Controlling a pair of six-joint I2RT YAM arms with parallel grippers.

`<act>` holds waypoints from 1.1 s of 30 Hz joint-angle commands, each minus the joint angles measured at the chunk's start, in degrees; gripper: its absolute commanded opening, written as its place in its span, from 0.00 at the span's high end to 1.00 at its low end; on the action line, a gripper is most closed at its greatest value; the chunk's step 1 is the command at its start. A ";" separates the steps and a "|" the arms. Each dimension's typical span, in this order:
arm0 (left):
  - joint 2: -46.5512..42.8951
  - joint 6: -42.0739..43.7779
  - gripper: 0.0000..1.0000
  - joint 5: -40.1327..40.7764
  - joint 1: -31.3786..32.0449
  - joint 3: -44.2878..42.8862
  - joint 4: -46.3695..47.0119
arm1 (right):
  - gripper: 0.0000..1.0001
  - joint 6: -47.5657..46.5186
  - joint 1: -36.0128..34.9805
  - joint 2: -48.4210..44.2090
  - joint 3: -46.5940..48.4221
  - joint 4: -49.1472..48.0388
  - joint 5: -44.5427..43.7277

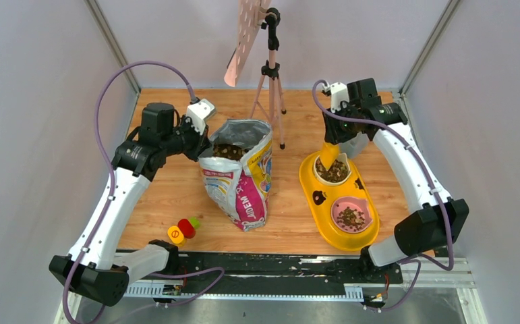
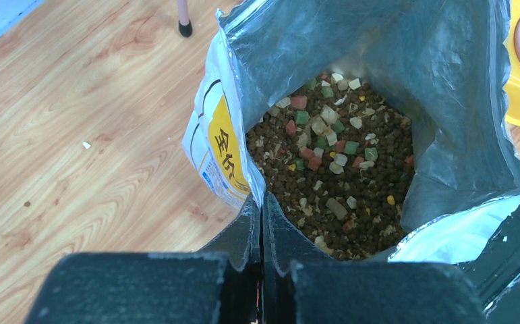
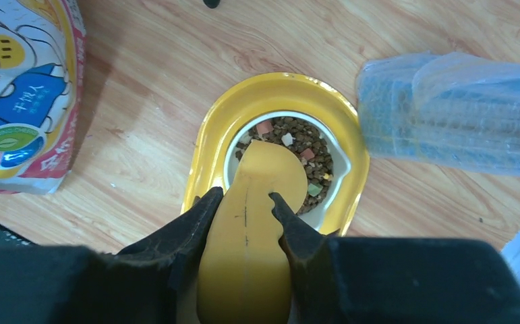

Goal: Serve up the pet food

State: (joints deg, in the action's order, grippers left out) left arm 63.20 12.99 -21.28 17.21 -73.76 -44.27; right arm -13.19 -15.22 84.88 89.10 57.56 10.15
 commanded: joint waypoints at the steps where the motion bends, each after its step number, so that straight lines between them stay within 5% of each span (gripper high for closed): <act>1: -3.48 2.02 1.00 -1.77 -0.07 -3.14 7.83 | 1.00 2.50 2.43 0.83 5.35 0.98 8.97; 4: -3.84 3.29 1.00 -1.15 -0.07 -3.59 6.49 | 1.00 5.88 5.33 1.26 5.01 2.14 27.50; 8: -4.70 4.16 1.00 -0.98 -0.07 -3.73 4.81 | 1.00 7.59 3.56 4.63 2.65 3.17 35.10; 23: -7.64 4.14 1.00 -0.68 -0.07 -3.41 2.89 | 0.97 11.05 -8.41 19.47 -5.09 5.97 32.28; 33: -7.76 -2.38 1.00 -5.24 -0.07 -1.12 5.03 | 0.36 11.00 -7.62 23.36 3.50 4.80 29.11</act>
State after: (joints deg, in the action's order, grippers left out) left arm 58.87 14.31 -20.97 17.19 -72.99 -49.58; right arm -1.45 -23.59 109.27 85.73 63.33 39.05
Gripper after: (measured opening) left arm 0.006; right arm 0.577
